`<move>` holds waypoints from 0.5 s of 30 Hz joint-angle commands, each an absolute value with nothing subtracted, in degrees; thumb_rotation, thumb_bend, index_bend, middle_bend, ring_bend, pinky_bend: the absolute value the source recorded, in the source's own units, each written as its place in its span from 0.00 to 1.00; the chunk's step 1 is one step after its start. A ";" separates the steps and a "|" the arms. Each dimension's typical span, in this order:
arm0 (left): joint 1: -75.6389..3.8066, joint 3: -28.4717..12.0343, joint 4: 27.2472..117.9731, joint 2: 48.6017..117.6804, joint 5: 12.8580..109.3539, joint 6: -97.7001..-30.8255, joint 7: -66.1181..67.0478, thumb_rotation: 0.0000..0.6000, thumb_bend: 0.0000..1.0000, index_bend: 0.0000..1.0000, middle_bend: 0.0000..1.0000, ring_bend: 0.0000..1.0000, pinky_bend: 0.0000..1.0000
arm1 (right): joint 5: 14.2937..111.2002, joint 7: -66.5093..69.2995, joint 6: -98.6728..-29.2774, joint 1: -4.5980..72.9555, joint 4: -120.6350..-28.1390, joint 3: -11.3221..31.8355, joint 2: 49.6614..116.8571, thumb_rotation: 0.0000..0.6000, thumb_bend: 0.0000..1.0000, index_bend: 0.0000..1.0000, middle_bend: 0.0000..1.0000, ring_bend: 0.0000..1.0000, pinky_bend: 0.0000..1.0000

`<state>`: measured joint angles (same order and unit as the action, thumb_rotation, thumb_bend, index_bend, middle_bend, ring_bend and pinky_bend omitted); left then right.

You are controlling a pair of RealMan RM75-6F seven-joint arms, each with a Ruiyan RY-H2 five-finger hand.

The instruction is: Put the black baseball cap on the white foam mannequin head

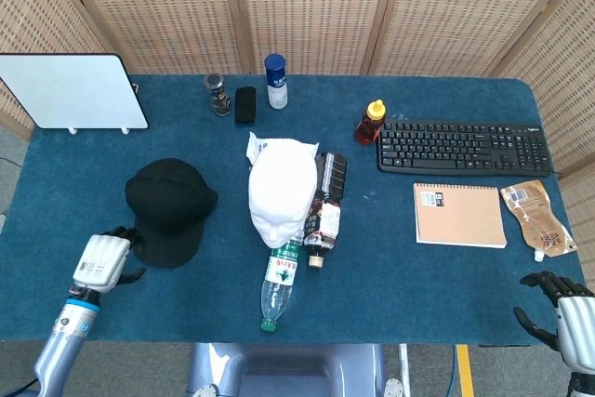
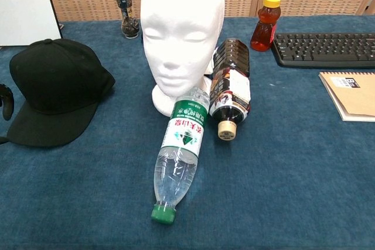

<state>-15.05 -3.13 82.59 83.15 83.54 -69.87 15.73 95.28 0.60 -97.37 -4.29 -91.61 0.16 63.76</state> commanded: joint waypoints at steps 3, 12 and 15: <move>-15.90 -2.44 78.98 86.58 83.91 -69.88 16.02 1.00 0.16 0.53 0.43 0.35 0.54 | 95.11 0.80 -97.39 -4.43 -91.40 0.21 63.74 1.00 0.23 0.43 0.47 0.51 0.58; -16.43 -1.91 74.45 90.27 84.67 -70.98 15.78 1.00 0.16 0.53 0.43 0.35 0.55 | 94.91 1.12 -97.75 -4.90 -91.02 0.20 63.75 1.00 0.23 0.43 0.47 0.51 0.58; -16.33 -1.95 73.61 90.95 84.48 -71.48 15.44 1.00 0.16 0.53 0.43 0.35 0.55 | 94.71 1.31 -97.82 -5.09 -90.88 0.21 63.70 1.00 0.23 0.43 0.47 0.51 0.58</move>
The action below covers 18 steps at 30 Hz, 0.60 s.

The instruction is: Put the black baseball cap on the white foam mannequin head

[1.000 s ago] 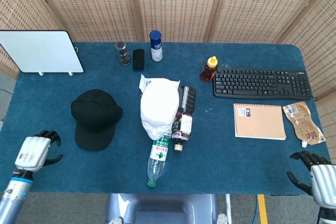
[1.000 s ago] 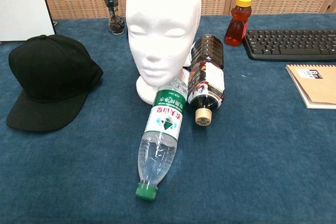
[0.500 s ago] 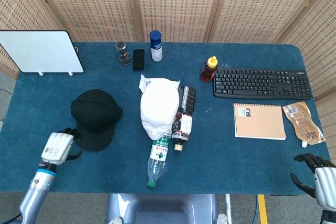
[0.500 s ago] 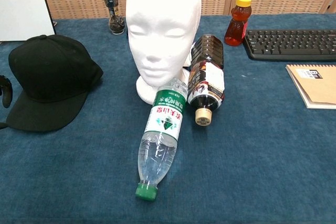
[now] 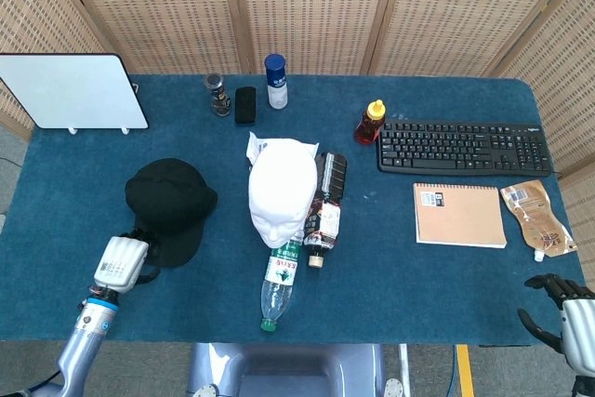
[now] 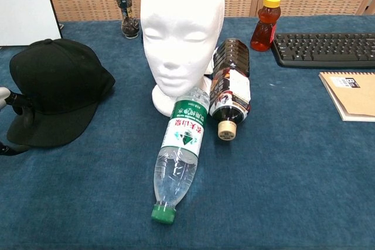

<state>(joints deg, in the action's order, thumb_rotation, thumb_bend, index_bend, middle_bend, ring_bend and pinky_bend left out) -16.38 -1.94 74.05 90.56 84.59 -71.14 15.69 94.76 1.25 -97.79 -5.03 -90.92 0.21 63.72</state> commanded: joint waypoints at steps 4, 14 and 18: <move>-16.31 -1.74 71.79 92.02 85.06 -72.52 15.38 1.00 0.16 0.53 0.43 0.35 0.55 | 94.77 1.44 -97.70 -5.07 -90.67 0.23 63.75 1.00 0.23 0.43 0.47 0.51 0.58; -16.10 -1.50 68.24 94.70 85.58 -74.35 15.58 1.00 0.16 0.53 0.43 0.35 0.55 | 94.32 2.11 -97.52 -5.20 -90.08 0.38 63.74 1.00 0.23 0.43 0.47 0.51 0.58; -16.25 -1.59 66.71 95.91 85.51 -74.50 15.75 1.00 0.16 0.53 0.43 0.35 0.55 | 94.07 2.49 -97.46 -5.35 -89.79 0.36 63.72 1.00 0.23 0.43 0.47 0.51 0.58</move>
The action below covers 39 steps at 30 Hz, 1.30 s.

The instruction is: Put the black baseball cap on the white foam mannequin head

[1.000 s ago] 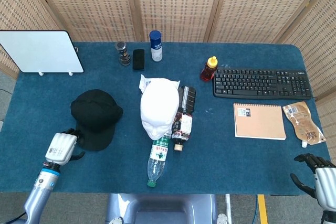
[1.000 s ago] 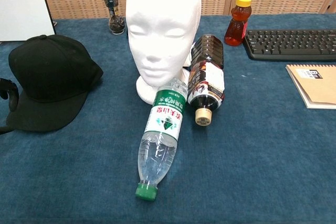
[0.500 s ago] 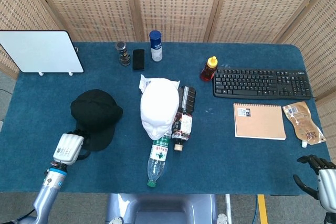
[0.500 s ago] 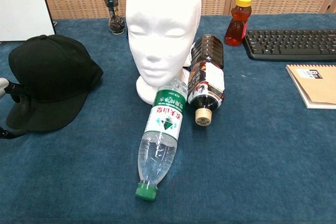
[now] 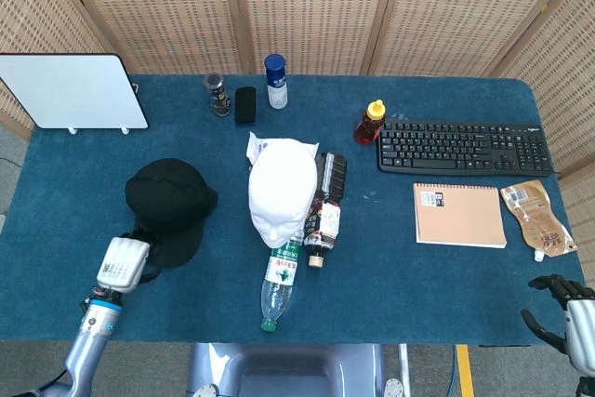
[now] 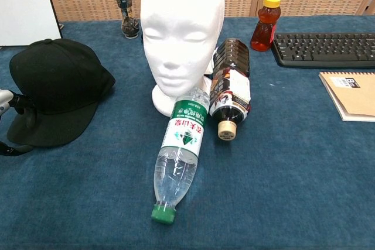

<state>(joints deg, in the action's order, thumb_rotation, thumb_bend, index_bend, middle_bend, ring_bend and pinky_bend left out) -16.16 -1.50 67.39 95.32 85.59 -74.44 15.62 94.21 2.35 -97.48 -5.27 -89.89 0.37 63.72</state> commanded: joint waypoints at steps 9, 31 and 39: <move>-16.78 -2.22 62.81 98.71 85.65 -75.47 15.40 1.00 0.16 0.53 0.43 0.35 0.55 | 93.53 3.32 -97.62 -5.71 -89.02 0.50 63.73 1.00 0.23 0.43 0.47 0.51 0.58; -26.07 -12.52 54.78 103.51 81.40 -72.92 14.04 1.00 0.18 0.53 0.43 0.35 0.56 | 91.79 4.31 -101.12 -7.70 -88.51 2.08 62.58 1.00 0.23 0.43 0.47 0.51 0.58; -31.37 -15.26 49.93 105.42 78.42 -67.90 14.99 1.00 0.18 0.53 0.43 0.35 0.56 | 91.67 4.21 -102.12 -8.34 -88.79 2.40 62.08 1.00 0.23 0.43 0.47 0.51 0.58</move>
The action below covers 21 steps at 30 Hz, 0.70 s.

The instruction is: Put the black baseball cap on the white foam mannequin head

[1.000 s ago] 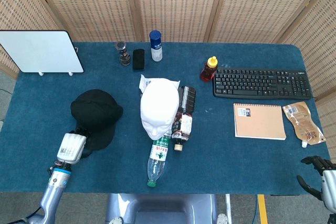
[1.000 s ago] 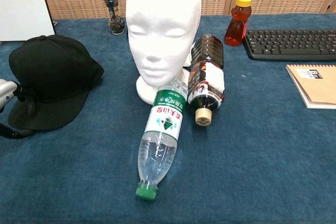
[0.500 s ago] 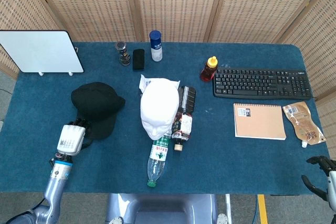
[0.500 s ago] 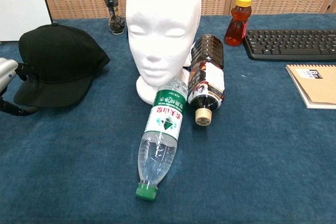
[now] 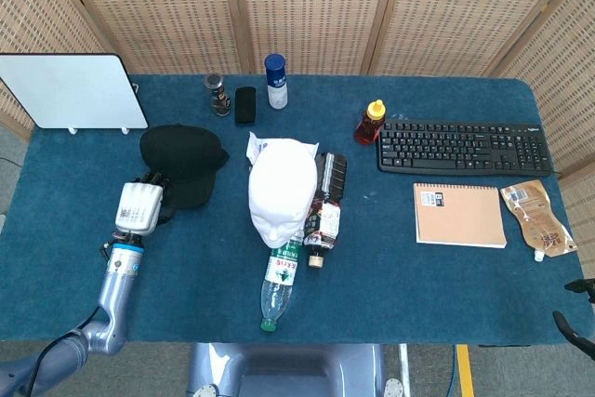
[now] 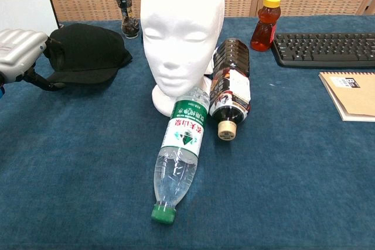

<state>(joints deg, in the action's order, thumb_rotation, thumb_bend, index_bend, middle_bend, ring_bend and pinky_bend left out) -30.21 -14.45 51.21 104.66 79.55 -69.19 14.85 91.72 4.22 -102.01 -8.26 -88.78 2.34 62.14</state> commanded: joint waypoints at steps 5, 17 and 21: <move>-33.27 -16.55 47.27 106.50 76.31 -65.73 13.91 1.00 0.18 0.53 0.43 0.35 0.56 | 91.56 4.03 -102.55 -8.58 -88.86 2.68 61.84 1.00 0.23 0.43 0.47 0.51 0.58; -37.04 -16.35 38.79 107.68 75.11 -60.46 4.70 1.00 0.28 0.53 0.43 0.35 0.56 | 92.12 2.45 -103.29 -8.88 -90.58 3.06 60.70 1.00 0.23 0.43 0.47 0.52 0.58; -37.16 -14.19 39.85 105.50 77.25 -59.23 -1.43 1.00 0.51 0.53 0.43 0.35 0.57 | 92.32 2.16 -103.27 -8.84 -91.01 3.11 60.54 1.00 0.23 0.43 0.47 0.52 0.58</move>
<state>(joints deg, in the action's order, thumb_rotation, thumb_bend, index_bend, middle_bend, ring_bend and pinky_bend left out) -36.78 -15.72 39.41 106.95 75.78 -60.40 2.14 92.30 2.18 -103.27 -8.85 -91.00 3.10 60.56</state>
